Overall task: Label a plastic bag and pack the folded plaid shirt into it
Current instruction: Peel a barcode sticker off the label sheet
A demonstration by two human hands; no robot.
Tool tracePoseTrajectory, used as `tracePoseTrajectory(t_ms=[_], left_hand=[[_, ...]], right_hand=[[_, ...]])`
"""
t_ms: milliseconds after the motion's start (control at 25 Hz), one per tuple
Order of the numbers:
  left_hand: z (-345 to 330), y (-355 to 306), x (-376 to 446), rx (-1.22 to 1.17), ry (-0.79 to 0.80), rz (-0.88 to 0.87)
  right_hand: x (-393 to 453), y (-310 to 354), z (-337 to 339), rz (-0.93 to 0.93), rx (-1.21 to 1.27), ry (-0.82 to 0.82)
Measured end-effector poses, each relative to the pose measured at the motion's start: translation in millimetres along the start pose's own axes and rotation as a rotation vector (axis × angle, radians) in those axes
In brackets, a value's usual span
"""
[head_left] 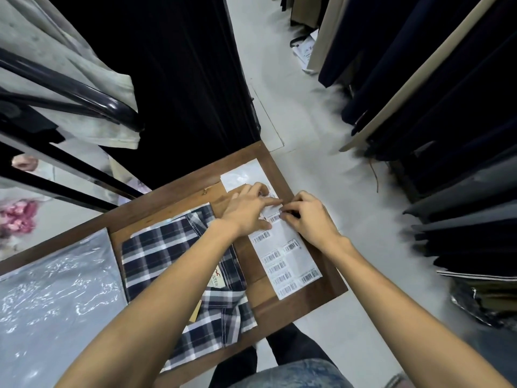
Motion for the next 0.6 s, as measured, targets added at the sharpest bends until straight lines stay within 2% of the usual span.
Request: tracePoseTrajectory(t_ms=[320,600], left_hand=[[2.9,1.2,2.0,0.016,0.027,-0.002],[7.9,0.7,5.7,0.049,0.113,-0.035]], right_hand=[[0.3,-5.1,-1.4,-0.125,0.128,-0.078],[-7.8,6.1,-9.0,-0.116,0.001,-0.059]])
Point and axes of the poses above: each hand's wrist, its own x-axis towards the middle knuckle, its own z-axis out of the back of the hand, y = z × x, the point moved 8 cm from there along x, towards the middle knuckle, and after that the axes turned 4 degrees about x, right-handed, at the moved point
